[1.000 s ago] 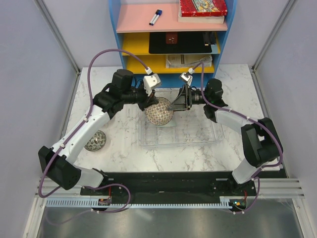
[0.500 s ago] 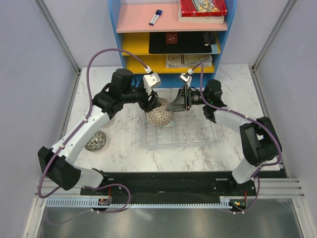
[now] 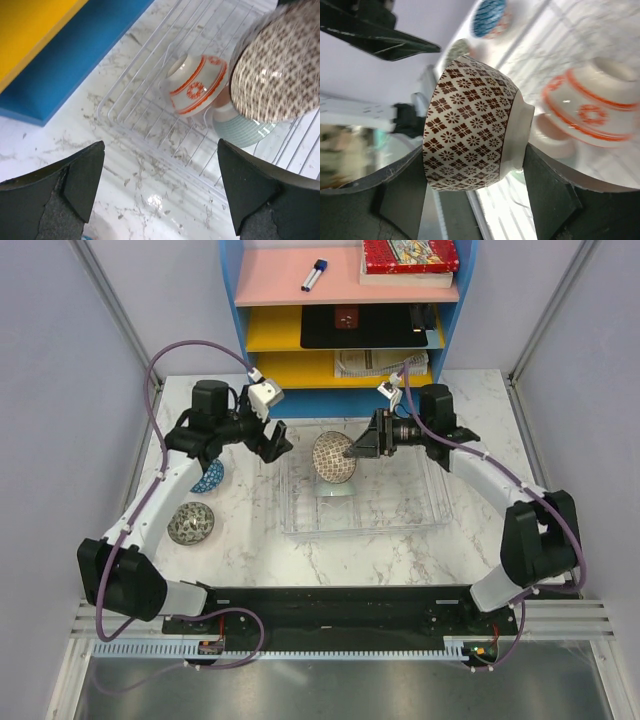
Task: Load the bowls into the dish rack
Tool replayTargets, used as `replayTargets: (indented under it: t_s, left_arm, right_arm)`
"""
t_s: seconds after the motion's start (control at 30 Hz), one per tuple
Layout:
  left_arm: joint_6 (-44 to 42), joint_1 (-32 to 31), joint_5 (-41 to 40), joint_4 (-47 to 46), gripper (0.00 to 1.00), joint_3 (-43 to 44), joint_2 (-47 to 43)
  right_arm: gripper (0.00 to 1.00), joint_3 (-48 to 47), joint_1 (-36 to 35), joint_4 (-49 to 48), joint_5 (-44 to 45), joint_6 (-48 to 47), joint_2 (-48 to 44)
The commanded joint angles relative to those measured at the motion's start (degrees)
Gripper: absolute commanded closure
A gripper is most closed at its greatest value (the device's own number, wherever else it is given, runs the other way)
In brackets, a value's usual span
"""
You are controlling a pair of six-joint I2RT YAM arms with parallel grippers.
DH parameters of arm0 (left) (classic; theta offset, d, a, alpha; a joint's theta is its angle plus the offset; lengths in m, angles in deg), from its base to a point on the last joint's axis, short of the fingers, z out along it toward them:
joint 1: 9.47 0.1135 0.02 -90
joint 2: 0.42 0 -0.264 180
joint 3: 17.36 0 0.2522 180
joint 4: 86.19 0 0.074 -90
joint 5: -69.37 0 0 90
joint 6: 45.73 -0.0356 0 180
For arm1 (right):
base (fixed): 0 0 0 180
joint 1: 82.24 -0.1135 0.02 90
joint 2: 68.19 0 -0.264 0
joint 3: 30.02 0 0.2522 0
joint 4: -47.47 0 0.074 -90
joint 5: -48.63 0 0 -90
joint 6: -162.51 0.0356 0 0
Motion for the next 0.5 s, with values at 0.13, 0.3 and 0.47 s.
replayTargets:
  t_s: [0.13, 0.3, 0.47]
  left_arm:
    - [1.5, 5.5, 2.9, 0.5, 0.00, -6.3, -2.1]
    - [1.7, 6.0, 4.0, 0.5, 0.00, -9.1, -0.3]
    - [1.3, 6.1, 3.1, 0.5, 0.00, -9.8, 0.4]
  right_arm:
    - [1.00, -6.6, -0.7, 23.8, 34.5, -30.1, -12.1]
    - [1.00, -5.6, -3.6, 23.6, 54.8, -39.2, -14.9]
    - [1.00, -4.8, -4.8, 23.2, 62.0, -42.9, -13.6]
